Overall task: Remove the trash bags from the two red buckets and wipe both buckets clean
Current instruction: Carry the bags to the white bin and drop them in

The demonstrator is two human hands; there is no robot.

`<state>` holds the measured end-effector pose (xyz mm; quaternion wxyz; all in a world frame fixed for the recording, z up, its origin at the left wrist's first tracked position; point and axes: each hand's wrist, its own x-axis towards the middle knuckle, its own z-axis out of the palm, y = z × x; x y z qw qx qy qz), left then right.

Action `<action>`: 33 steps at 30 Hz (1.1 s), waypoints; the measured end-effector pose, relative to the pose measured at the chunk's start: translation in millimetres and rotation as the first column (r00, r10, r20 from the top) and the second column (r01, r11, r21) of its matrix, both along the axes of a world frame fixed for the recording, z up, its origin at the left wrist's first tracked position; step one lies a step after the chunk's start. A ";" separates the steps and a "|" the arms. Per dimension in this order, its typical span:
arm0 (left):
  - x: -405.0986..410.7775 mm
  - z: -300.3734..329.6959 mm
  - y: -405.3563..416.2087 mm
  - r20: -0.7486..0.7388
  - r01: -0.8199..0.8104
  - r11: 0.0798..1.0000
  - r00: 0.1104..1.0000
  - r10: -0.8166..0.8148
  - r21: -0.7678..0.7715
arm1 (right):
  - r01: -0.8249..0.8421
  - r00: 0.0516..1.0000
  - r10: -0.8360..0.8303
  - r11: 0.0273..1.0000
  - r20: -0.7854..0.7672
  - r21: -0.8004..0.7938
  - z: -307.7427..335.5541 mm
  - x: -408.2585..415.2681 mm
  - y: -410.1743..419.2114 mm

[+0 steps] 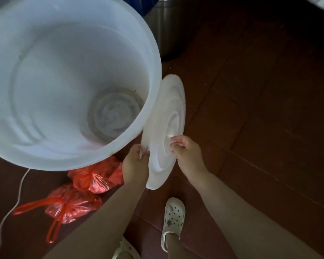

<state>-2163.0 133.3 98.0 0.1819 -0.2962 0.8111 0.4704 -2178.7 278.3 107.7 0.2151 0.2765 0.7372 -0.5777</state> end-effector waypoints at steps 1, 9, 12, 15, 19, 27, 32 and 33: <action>-3.4 -1.1 -1.0 0.008 -0.015 1.000 1.000 0.015 0.006 | 0.010 1.000 -0.010 1.000 0.006 0.000 -2.9 1.1 1.9; -9.7 -2.5 -0.1 0.023 -0.076 0.997 0.997 0.076 -0.005 | -0.005 1.000 0.005 1.000 0.029 0.014 -9.0 12.6 10.4; -10.9 -2.4 -1.3 0.020 -0.091 0.996 0.996 0.091 -0.016 | -0.015 0.999 0.014 1.000 0.034 0.025 -10.1 15.2 11.2; -12.8 -3.0 -2.7 0.030 -0.115 0.993 0.993 0.116 -0.004 | -0.025 0.999 0.023 0.999 0.039 0.032 -11.2 16.7 11.0; -11.9 -3.6 -4.1 0.032 -0.126 0.992 0.992 0.126 0.007 | -0.045 0.998 0.043 0.998 0.038 0.051 -10.5 20.0 8.6; -8.8 1.5 -18.7 0.003 -0.158 0.985 0.987 0.158 0.075 | -0.122 0.991 0.118 0.989 0.058 0.079 -0.7 23.3 -12.2; 12.7 4.7 -54.1 0.035 -0.105 0.987 0.994 0.102 0.120 | -0.260 0.965 0.253 0.956 0.064 0.138 10.8 30.8 -50.4; 20.3 4.2 -65.6 0.039 -0.112 0.986 0.993 0.108 0.126 | -0.298 0.954 0.291 0.943 0.069 0.150 12.9 33.9 -62.1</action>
